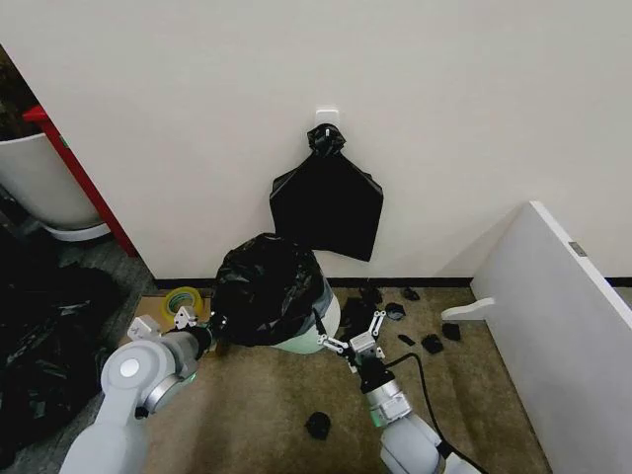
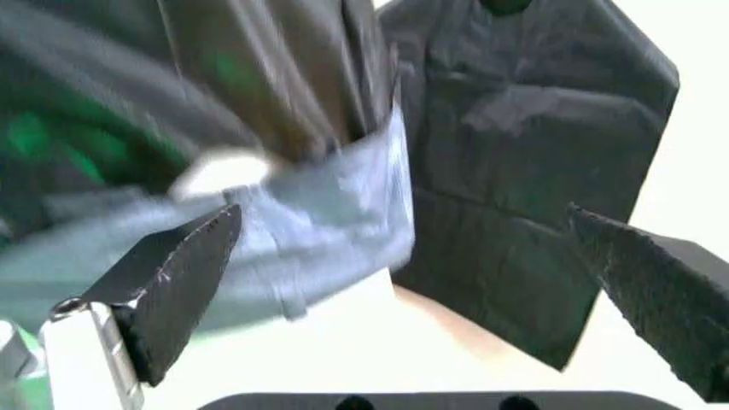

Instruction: Place the garbage bag over the trash bin.

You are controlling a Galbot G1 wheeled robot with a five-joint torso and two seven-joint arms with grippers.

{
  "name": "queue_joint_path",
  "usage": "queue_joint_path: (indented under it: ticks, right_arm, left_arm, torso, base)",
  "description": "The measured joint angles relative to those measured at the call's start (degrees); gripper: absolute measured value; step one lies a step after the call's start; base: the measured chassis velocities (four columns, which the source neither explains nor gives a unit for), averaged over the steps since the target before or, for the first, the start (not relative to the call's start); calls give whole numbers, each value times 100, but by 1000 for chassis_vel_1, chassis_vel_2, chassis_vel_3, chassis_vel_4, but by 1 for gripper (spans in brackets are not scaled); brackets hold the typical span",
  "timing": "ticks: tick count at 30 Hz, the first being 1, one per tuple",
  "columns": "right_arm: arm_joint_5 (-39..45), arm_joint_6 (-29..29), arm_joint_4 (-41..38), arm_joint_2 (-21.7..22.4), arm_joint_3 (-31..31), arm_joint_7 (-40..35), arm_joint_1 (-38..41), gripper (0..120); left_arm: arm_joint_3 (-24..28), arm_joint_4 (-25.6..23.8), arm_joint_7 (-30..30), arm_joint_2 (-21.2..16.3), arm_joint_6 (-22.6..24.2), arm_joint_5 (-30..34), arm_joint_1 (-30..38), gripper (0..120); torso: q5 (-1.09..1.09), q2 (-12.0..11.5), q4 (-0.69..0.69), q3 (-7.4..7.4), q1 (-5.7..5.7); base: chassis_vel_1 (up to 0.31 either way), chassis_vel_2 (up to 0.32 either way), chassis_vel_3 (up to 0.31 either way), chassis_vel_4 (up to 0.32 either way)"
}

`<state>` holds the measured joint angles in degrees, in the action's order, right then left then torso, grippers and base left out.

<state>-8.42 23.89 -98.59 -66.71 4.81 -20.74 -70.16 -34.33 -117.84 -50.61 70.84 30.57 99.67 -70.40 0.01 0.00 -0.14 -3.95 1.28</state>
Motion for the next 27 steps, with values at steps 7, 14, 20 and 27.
queue_joint_path:
  ticks: [7, 14, 20, 27]
  right_arm:
    - [-114, -58, 257, -80, -28, -91, 77, 100]
    - [-215, -129, 209, 45, -27, -183, -8, 100]
    - [3, 269, -153, 342, -233, -169, -221, 100]
    - [1136, 1589, -624, 469, -740, 1009, -468, 100]
  left_arm:
    - [-104, -114, -80, -13, 137, 172, -10, 0]
    - [-87, -134, -9, -45, 85, 87, -7, 0]
    - [182, -125, 296, -186, -198, -420, -51, 0]
    - [986, -249, 768, -573, -519, -1573, -218, 0]
  torso:
    - [0, 0, 0, 0, 0]
    - [1, 0, 0, 0, 0]
    - [1, 0, 0, 0, 0]
    - [1, 0, -1, 0, 0]
  base:
    - [0, 0, 0, 0]
    - [0, 0, 0, 0]
    - [0, 0, 0, 0]
    - [0, 0, 0, 0]
